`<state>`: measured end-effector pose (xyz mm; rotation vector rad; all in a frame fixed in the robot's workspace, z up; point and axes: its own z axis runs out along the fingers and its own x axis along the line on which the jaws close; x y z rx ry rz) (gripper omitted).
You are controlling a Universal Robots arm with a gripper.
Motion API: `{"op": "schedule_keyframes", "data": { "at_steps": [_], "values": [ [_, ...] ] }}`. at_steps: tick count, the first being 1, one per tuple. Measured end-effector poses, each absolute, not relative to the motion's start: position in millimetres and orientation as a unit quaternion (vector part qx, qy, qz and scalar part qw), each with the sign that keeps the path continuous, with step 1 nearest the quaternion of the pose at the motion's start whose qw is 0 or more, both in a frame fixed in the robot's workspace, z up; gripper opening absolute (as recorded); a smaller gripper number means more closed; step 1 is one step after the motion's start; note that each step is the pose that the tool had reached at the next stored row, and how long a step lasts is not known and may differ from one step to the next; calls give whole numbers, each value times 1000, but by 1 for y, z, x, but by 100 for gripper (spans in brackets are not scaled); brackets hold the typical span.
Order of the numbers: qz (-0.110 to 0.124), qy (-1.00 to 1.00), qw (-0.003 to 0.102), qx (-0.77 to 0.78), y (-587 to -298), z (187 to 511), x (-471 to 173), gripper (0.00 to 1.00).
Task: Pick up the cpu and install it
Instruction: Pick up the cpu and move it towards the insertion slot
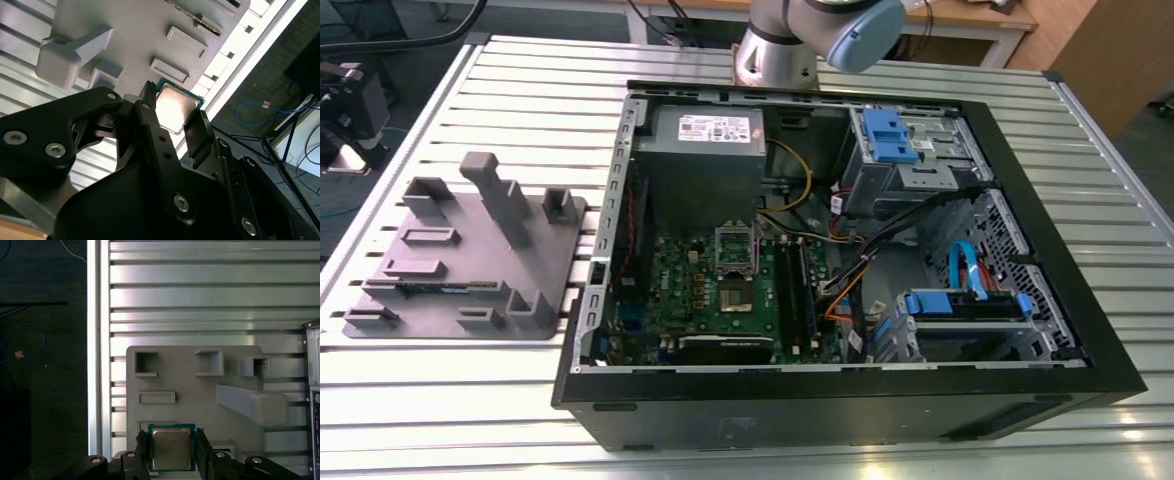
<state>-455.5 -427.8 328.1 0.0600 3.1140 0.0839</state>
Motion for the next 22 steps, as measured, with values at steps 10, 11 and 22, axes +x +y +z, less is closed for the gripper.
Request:
{"op": "schedule_keyframes", "data": {
  "at_steps": [10, 11, 22],
  "values": [
    [27, 999, 13, 19, -428, 328, -449, 47],
    [27, 999, 13, 19, -428, 328, -448, 47],
    [27, 999, 13, 19, -428, 328, -437, 47]
  ]
}}
